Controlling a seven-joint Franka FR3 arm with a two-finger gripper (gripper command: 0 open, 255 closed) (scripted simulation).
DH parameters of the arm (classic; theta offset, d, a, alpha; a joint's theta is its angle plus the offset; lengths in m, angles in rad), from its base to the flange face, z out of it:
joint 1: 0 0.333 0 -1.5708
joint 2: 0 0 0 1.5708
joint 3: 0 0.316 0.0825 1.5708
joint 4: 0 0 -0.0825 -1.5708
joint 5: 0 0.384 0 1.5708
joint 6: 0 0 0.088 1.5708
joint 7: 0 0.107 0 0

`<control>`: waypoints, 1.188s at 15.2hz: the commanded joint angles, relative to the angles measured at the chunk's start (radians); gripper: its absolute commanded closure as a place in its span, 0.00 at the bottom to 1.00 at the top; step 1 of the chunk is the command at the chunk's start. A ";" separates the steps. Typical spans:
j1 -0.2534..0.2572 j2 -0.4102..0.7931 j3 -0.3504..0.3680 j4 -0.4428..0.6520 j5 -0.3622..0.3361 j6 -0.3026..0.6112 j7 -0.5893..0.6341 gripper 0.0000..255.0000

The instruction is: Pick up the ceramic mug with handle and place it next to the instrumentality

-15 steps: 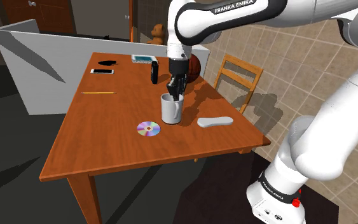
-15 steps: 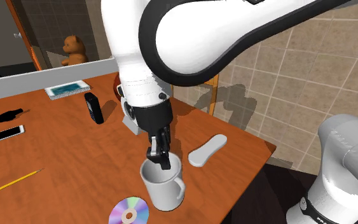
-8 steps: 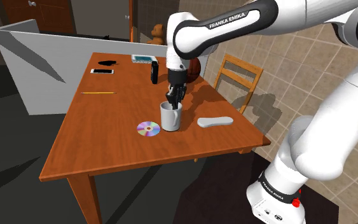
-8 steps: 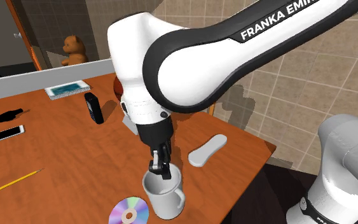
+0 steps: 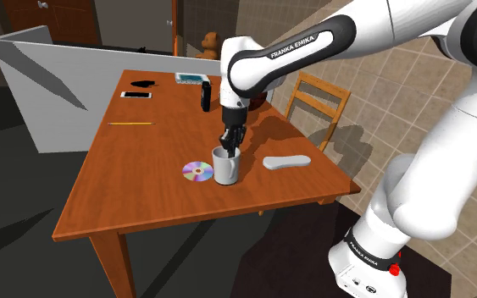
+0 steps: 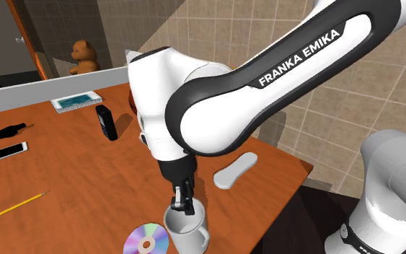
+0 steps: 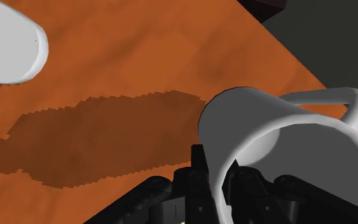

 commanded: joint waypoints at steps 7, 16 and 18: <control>0.001 0.023 0.001 -0.027 0.002 0.051 -0.002 1.00; 0.001 0.023 0.001 -0.027 0.002 0.051 -0.002 0.00; -0.001 0.001 -0.001 0.020 -0.001 -0.018 -0.001 0.00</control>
